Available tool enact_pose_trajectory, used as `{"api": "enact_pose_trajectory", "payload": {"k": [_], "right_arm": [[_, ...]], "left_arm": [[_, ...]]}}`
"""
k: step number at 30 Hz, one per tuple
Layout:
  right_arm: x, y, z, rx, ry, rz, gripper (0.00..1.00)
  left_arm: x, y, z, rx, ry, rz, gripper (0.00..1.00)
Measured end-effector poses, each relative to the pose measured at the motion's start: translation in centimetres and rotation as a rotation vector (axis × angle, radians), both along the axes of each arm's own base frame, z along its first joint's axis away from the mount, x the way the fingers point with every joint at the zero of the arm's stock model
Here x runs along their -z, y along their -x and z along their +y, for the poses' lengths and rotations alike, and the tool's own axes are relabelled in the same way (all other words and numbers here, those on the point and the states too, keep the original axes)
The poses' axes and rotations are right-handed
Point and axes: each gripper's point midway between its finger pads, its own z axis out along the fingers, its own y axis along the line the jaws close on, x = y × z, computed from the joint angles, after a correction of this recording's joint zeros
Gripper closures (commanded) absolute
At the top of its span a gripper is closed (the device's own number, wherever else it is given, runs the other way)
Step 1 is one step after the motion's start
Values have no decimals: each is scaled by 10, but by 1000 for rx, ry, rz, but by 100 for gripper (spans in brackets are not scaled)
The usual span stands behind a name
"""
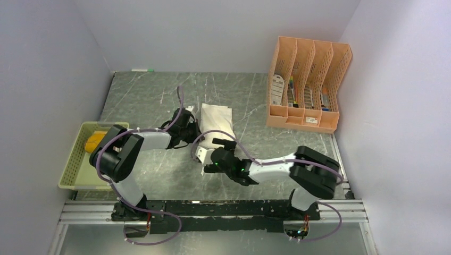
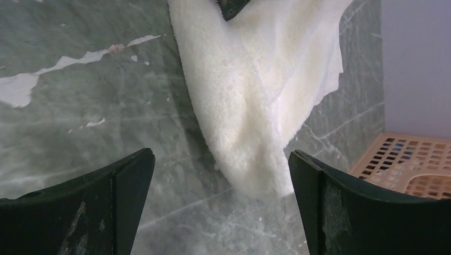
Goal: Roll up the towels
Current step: Roll the towel at the center of the board.
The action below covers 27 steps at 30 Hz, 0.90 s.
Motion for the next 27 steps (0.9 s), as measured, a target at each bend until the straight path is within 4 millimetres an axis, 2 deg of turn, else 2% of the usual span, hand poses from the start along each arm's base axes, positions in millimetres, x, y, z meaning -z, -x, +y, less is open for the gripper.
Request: {"api": "enact_pose_trajectory", "payload": {"k": [3, 6, 8, 11, 21, 25, 27], "right_arm": [[15, -11, 4, 8, 71, -39, 4], [13, -21, 13, 1, 74, -72, 12], [13, -27, 18, -6, 69, -79, 14], [15, -37, 18, -2, 69, -79, 17], [22, -58, 10, 5, 20, -49, 38], [28, -65, 10, -9, -1, -19, 42], [29, -69, 13, -21, -11, 0, 48]], "left_arm": [[0, 0, 0, 2, 1, 1, 93], [0, 0, 0, 5, 0, 0, 93], [0, 0, -1, 8, 0, -1, 93], [0, 0, -1, 11, 0, -2, 93], [0, 3, -4, 34, 11, 0, 93], [0, 4, -6, 47, 20, 5, 93], [0, 4, -6, 50, 23, 7, 93]]}}
